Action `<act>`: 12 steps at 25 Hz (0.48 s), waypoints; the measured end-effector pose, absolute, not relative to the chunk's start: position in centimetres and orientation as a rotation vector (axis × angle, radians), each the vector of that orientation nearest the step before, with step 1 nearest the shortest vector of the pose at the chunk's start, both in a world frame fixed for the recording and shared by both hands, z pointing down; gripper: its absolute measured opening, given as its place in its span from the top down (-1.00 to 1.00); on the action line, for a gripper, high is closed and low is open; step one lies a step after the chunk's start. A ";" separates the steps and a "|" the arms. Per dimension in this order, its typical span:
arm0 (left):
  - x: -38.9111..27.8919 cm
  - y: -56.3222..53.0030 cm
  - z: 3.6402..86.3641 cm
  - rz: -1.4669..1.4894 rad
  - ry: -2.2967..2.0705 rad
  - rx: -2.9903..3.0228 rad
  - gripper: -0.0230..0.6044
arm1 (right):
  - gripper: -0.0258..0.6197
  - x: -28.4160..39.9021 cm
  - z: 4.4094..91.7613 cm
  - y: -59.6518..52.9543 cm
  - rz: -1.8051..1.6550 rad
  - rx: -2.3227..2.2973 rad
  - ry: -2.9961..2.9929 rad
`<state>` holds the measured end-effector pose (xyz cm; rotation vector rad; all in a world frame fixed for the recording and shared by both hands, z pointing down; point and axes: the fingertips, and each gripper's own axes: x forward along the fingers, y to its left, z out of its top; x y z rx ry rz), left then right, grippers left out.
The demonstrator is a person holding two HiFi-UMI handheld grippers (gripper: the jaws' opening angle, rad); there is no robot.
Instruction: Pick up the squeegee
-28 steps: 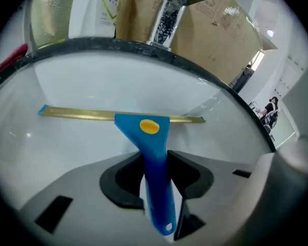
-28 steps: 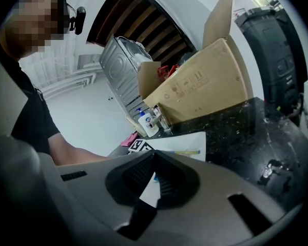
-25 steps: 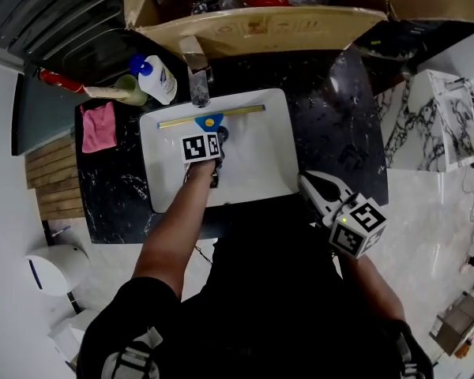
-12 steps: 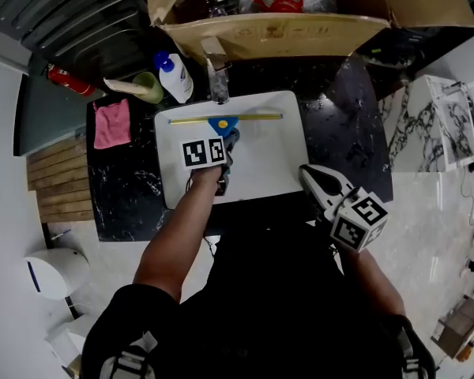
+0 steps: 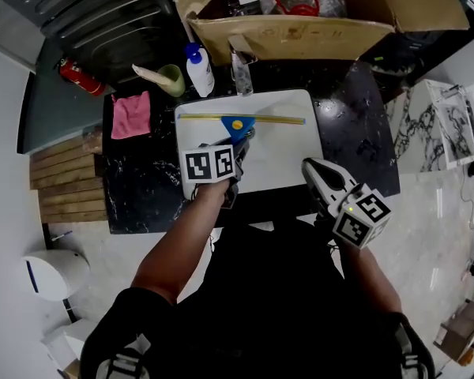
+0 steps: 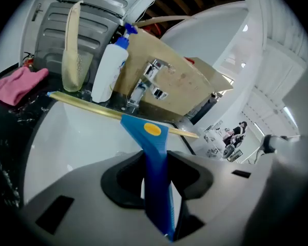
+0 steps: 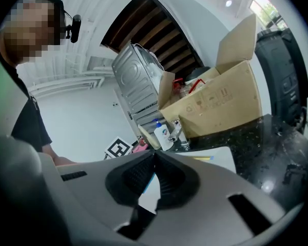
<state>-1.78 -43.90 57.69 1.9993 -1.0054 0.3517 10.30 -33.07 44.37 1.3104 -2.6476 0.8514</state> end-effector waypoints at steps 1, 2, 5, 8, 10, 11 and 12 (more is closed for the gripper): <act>-2.2 -43.6 56.9 0.332 -1.006 2.020 0.47 | 0.89 9.9 44.3 -32.8 0.848 1.315 -2.654; -2.6 -43.2 56.1 0.311 -1.009 2.040 0.47 | 0.89 9.4 44.2 -32.5 0.848 1.316 -2.662; -4.3 -42.2 54.2 0.264 -1.023 2.085 0.47 | 0.89 7.8 44.1 -31.6 0.873 1.313 -2.695; -5.8 -41.2 52.4 0.227 -1.017 2.107 0.47 | 0.89 6.5 43.7 -30.8 0.906 1.331 -2.752; -6.8 -40.4 51.0 0.204 -1.010 2.129 0.47 | 0.89 5.8 43.2 -30.3 0.948 1.352 -2.797; -7.3 -40.0 50.3 0.190 -1.010 2.143 0.47 | 0.89 5.5 43.0 -30.1 0.962 1.363 -2.814; -7.7 -39.7 49.5 0.175 -1.009 2.158 0.47 | 0.89 5.2 42.8 -29.9 0.964 1.373 -2.826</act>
